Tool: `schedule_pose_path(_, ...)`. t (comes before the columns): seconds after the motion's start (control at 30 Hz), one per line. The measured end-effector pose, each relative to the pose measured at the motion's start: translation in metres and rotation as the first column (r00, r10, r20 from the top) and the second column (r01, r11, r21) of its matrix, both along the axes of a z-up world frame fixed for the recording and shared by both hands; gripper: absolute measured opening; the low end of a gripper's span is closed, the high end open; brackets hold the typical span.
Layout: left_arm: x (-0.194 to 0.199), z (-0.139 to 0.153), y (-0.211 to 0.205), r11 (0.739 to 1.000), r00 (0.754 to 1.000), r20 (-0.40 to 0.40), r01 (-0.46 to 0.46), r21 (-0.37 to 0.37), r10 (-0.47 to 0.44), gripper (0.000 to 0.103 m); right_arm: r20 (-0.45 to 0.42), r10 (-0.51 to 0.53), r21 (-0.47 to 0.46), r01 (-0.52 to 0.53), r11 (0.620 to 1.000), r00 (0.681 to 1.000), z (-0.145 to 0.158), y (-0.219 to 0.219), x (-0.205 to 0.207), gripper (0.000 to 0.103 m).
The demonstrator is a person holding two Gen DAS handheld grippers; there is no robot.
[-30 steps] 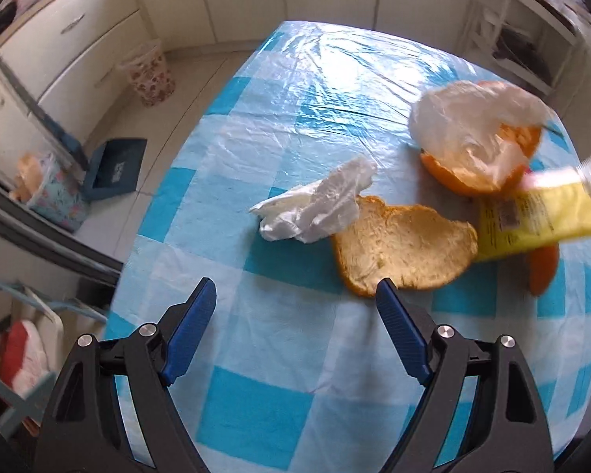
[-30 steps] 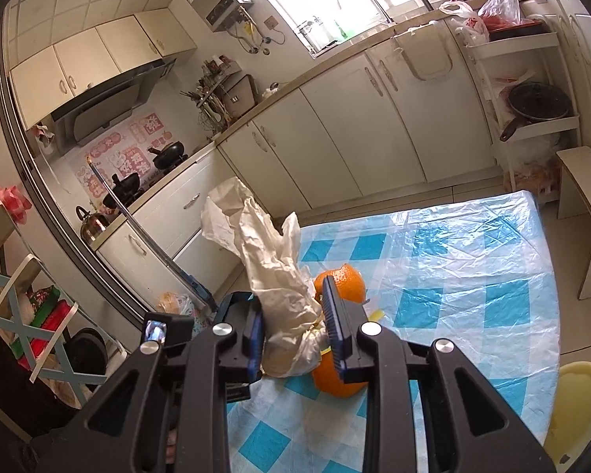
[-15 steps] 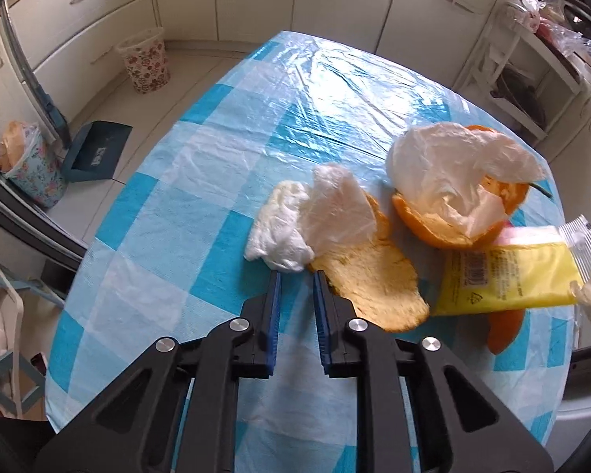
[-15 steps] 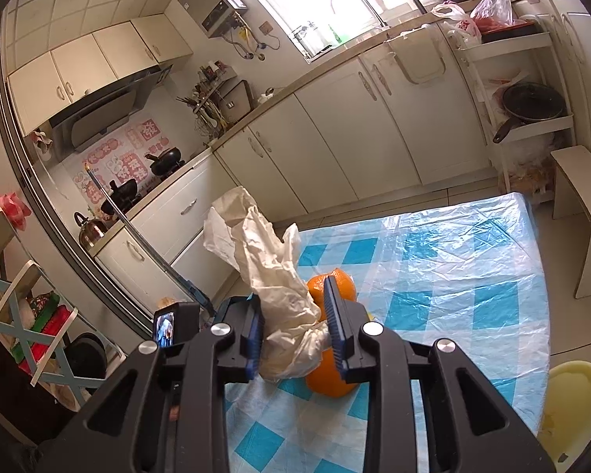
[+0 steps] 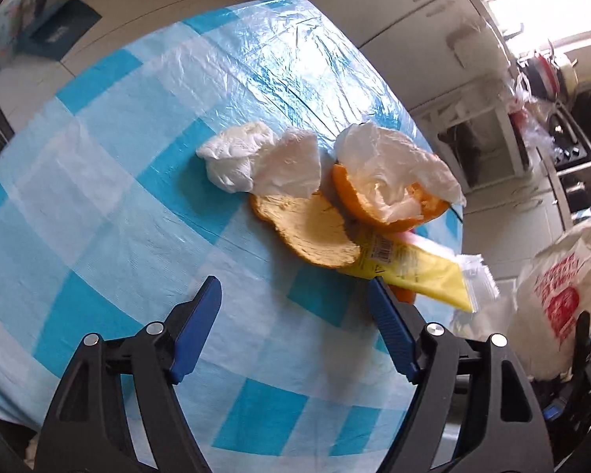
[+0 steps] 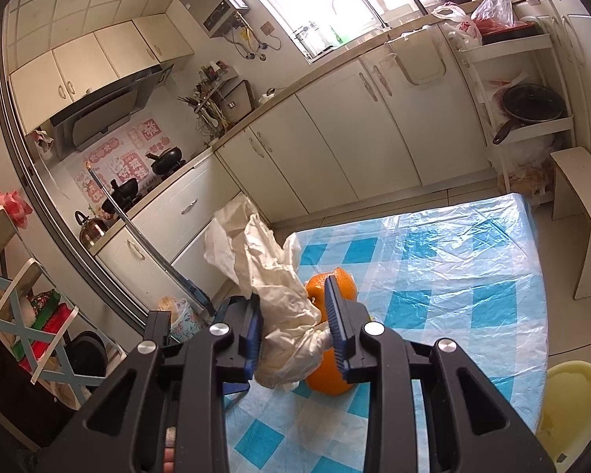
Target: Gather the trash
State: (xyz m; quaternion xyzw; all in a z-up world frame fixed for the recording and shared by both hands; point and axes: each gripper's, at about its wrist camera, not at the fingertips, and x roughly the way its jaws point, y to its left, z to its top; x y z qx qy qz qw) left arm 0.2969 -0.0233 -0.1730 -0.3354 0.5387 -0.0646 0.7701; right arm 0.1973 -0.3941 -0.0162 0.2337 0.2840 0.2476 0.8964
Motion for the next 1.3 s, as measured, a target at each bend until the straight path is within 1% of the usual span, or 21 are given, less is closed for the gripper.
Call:
schedule_pose_path(0.1,0.001,-0.009,0.003,0.988,0.997,-0.016,-0.076,-0.131,0.075,0.073,0.001,0.001,0.003,-0.001,1.0,1.0,0.001,0.0,0.0,0.032)
schedule_pose_path(0.13,0.002,-0.014,0.004,0.973,0.992,-0.033,-0.123,-0.196,0.119,0.073,0.002,0.003,0.001,-0.003,1.0,1.0,0.001,0.001,-0.001,0.032)
schedule_pose_path(0.17,0.004,-0.017,0.002,0.96,0.988,-0.044,-0.153,-0.233,0.146,0.073,0.003,0.006,0.0,-0.006,1.0,1.0,0.001,0.001,-0.001,0.032)
schedule_pose_path(0.2,0.006,-0.021,0.001,0.946,0.983,-0.055,-0.185,-0.265,0.177,0.073,0.003,0.007,0.0,-0.007,1.0,1.0,0.001,0.001,-0.001,0.032)
schedule_pose_path(0.33,0.01,-0.031,-0.002,0.897,0.959,-0.093,-0.285,-0.339,0.269,0.073,0.004,0.007,0.008,-0.007,1.0,1.0,0.001,-0.001,-0.001,0.032)
schedule_pose_path(0.37,0.011,-0.035,-0.003,0.883,0.953,-0.107,-0.303,-0.359,0.284,0.069,0.005,0.008,0.012,-0.008,1.0,1.0,0.002,-0.001,-0.001,0.032)
schedule_pose_path(0.4,0.013,-0.039,-0.003,0.87,0.948,-0.123,-0.317,-0.377,0.292,0.061,0.007,0.008,0.013,-0.008,1.0,1.0,0.002,-0.002,-0.001,0.032)
schedule_pose_path(0.43,0.015,-0.043,-0.001,0.852,0.942,-0.148,-0.336,-0.401,0.301,0.057,0.008,0.008,0.014,-0.008,1.0,1.0,0.003,-0.002,-0.001,0.032)
schedule_pose_path(0.47,0.016,-0.049,-0.001,0.839,0.937,-0.172,-0.35,-0.417,0.305,0.045,0.01,0.009,0.016,-0.009,1.0,1.0,0.003,-0.002,-0.002,0.032)
schedule_pose_path(0.5,0.02,-0.053,-0.003,0.834,0.935,-0.186,-0.355,-0.422,0.303,0.029,0.011,0.009,0.017,-0.009,1.0,1.0,0.003,-0.003,-0.002,0.032)
schedule_pose_path(0.53,0.02,-0.058,-0.003,0.832,0.932,-0.204,-0.36,-0.423,0.299,0.022,0.012,0.009,0.018,-0.009,1.0,1.0,0.003,-0.004,-0.002,0.032)
schedule_pose_path(0.57,0.019,-0.063,-0.003,0.833,0.929,-0.215,-0.365,-0.415,0.3,0.013,0.012,0.008,0.017,-0.008,1.0,1.0,0.003,-0.004,-0.002,0.032)
schedule_pose_path(0.6,0.017,-0.066,-0.001,0.839,0.93,-0.214,-0.362,-0.406,0.298,0.007,0.012,0.007,0.016,-0.007,1.0,1.0,0.003,-0.005,-0.001,0.032)
schedule_pose_path(0.73,0.011,-0.059,-0.005,0.883,0.942,-0.192,-0.325,-0.338,0.274,0.006,0.012,0.001,0.011,-0.001,1.0,1.0,0.003,-0.008,-0.002,0.032)
schedule_pose_path(0.87,-0.005,-0.037,-0.005,0.937,0.965,-0.142,-0.25,-0.246,0.22,0.005,0.015,-0.012,0.007,0.012,1.0,1.0,0.004,-0.011,-0.004,0.032)
schedule_pose_path(0.97,-0.016,-0.014,-0.007,0.975,0.984,-0.084,-0.171,-0.144,0.16,0.005,0.012,-0.029,0.001,0.028,1.0,1.0,0.005,-0.014,-0.005,0.032)
schedule_pose_path(1.0,-0.021,-0.006,-0.007,0.982,0.988,-0.066,-0.149,-0.114,0.142,0.005,0.011,-0.035,-0.003,0.035,0.999,0.999,0.005,-0.015,-0.006,0.032)
schedule_pose_path(1.03,-0.025,0.005,-0.01,0.992,0.993,-0.035,-0.115,-0.058,0.113,0.005,0.009,-0.041,-0.006,0.041,0.999,0.999,0.004,-0.016,-0.007,0.032)
schedule_pose_path(1.1,-0.033,0.023,-0.018,0.998,0.998,0.013,-0.067,0.013,0.067,0.005,0.002,-0.064,-0.012,0.064,0.998,0.998,0.004,-0.02,-0.008,0.032)
schedule_pose_path(1.17,-0.042,0.044,-0.031,0.996,0.998,0.067,-0.017,0.088,0.011,0.005,-0.007,-0.09,-0.013,0.09,0.996,0.996,0.003,-0.025,-0.009,0.032)
schedule_pose_path(1.3,-0.063,0.083,-0.063,0.975,0.98,0.17,0.069,0.211,-0.106,0.005,-0.031,-0.168,-0.009,0.168,0.986,0.985,-0.001,-0.045,-0.011,0.03)
